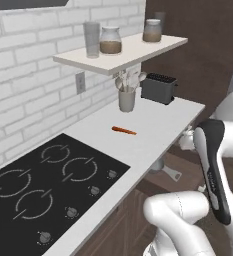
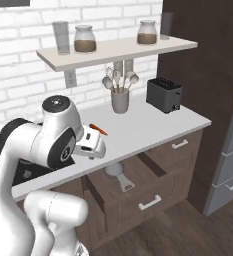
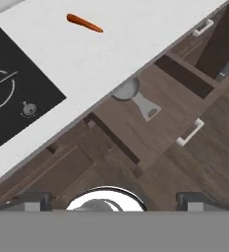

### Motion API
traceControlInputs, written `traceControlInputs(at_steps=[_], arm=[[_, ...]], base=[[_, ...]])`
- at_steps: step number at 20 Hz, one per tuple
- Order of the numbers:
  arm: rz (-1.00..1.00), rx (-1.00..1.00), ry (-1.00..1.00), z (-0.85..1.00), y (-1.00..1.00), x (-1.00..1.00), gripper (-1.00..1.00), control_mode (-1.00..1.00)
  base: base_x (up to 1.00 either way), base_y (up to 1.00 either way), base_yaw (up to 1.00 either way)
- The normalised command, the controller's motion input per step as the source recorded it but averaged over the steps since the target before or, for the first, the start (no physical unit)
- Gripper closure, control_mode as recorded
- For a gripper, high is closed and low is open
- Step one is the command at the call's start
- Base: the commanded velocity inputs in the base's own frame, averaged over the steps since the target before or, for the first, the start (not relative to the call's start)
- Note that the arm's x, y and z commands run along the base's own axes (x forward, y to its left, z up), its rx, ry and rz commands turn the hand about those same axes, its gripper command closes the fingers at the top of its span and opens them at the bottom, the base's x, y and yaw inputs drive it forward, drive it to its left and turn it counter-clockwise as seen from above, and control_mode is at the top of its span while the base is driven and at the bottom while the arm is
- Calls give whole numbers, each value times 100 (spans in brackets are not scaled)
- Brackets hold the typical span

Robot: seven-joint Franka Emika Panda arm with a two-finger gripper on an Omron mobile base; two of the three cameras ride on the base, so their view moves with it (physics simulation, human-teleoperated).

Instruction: Pick the measuring cup from the drawer and place it on the counter.

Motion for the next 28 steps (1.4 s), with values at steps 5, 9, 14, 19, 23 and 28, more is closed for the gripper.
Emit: traceControlInputs(at_steps=[5,9,14,19,23,28], arm=[[-2,6,26,-79,-100,0,-100,-100],[-15,0,27,-84,-86,20,-100,-100],[-29,0,17,-56,-61,44,-100,-100],[-16,1,1,-16,-31,48,-100,-100],[0,1,2,-9,-4,62,-100,-100],[0,0,1,-48,0,69,-100,-100]], base=[[0,0,0],[0,0,0],[0,0,0],[0,0,0],[0,0,0],[0,0,0]])
